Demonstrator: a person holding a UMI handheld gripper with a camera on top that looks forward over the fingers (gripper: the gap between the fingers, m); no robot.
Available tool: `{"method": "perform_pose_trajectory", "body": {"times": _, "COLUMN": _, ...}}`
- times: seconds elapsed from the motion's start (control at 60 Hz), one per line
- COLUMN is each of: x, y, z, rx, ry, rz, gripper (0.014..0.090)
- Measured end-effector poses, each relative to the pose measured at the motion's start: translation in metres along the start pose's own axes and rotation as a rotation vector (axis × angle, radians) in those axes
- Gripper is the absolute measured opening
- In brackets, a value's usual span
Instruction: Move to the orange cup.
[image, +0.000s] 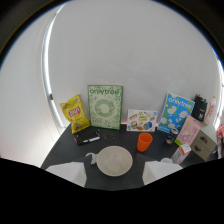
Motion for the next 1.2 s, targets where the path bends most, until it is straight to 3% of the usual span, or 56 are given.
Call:
{"method": "perform_pose_trajectory", "body": {"times": 0.317, "x": -0.019, "y": 0.049, "z": -0.025, "rx": -0.012, "ry": 0.053, "rz": -0.017, "gripper": 0.0862}}
{"method": "perform_pose_trajectory", "body": {"times": 0.583, "x": 0.036, "y": 0.099, "z": -0.02, "rx": -0.033, "ry": 0.139, "rz": 0.001, "gripper": 0.0859}}
{"method": "perform_pose_trajectory", "body": {"times": 0.767, "x": 0.084, "y": 0.091, "z": 0.024, "rx": -0.015, "ry": 0.182, "rz": 0.026, "gripper": 0.0862}}
{"method": "perform_pose_trajectory", "body": {"times": 0.9, "x": 0.109, "y": 0.074, "z": 0.074, "rx": -0.008, "ry": 0.166, "rz": 0.016, "gripper": 0.0859}}
{"method": "perform_pose_trajectory", "body": {"times": 1.2, "x": 0.149, "y": 0.074, "z": 0.17, "rx": -0.079, "ry": 0.116, "rz": 0.046, "gripper": 0.0864}}
